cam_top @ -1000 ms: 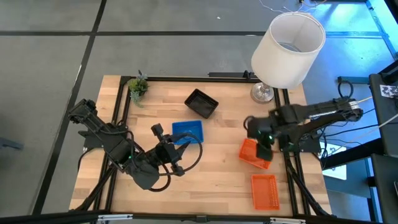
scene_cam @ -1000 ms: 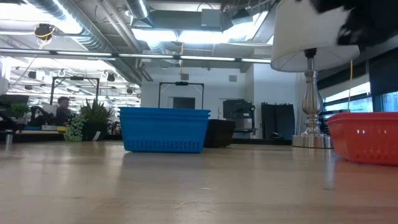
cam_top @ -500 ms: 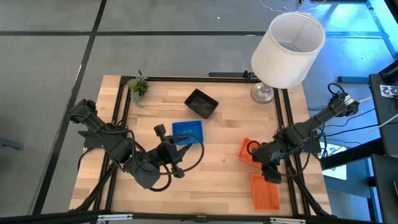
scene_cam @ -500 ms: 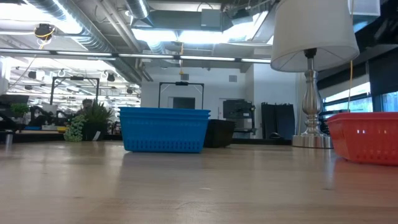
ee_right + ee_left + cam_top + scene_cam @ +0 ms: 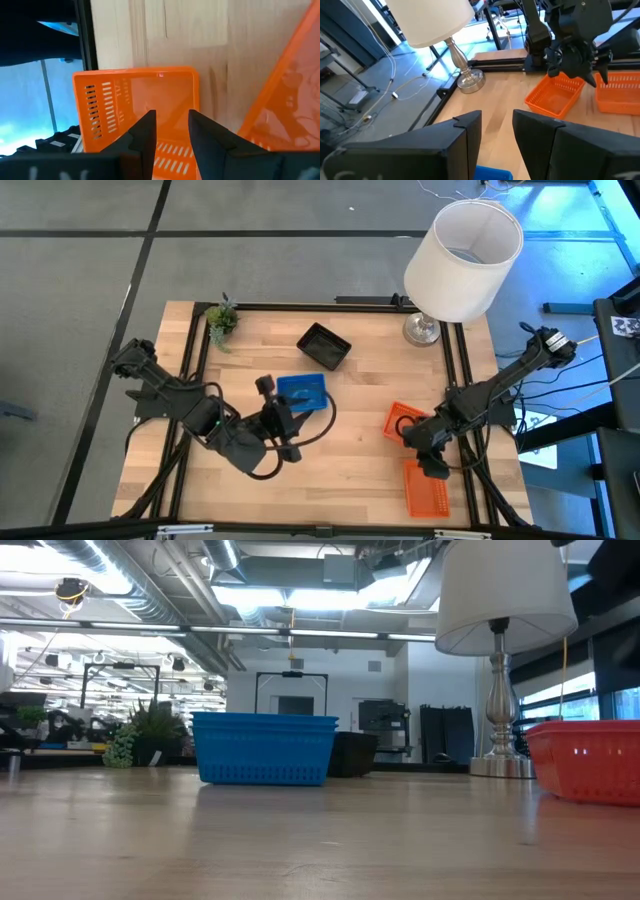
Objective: Stack baskets by color
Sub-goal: Stack the bottom orange bin on the stacked orange bins
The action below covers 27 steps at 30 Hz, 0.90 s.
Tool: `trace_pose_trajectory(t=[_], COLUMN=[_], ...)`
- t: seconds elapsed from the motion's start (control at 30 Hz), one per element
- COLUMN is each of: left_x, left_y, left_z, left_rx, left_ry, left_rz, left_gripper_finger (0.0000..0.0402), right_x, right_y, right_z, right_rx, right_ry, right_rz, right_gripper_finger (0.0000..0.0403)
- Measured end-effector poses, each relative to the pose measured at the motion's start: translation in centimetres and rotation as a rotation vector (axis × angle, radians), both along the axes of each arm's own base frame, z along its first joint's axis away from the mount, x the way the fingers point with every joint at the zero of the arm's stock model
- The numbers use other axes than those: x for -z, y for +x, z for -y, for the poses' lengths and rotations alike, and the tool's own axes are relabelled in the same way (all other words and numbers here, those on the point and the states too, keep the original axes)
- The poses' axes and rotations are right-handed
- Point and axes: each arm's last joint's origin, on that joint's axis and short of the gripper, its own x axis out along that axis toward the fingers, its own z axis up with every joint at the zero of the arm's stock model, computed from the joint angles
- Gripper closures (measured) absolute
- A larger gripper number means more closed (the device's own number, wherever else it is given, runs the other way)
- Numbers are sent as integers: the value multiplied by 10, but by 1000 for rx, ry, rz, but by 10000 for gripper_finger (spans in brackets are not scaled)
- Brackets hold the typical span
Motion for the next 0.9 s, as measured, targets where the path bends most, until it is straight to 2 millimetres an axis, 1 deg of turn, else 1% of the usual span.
trace_pose_trajectory(t=[0.33,0.53,0.9], left_x=[2,2,3], left_y=[6,7,6], left_z=[-10,-13,-13], left_rx=[7,-2,-2], left_ry=[-18,-13,-5], left_rz=[-23,-31,-44], left_gripper_finger=[298,296,298], right_x=[12,12,11], right_y=[-3,-2,1], right_z=[4,4,2], right_rx=[5,-15,-11], right_ry=[-48,-78,-63], right_rz=[7,49,86], right_gripper_finger=[291,291,291])
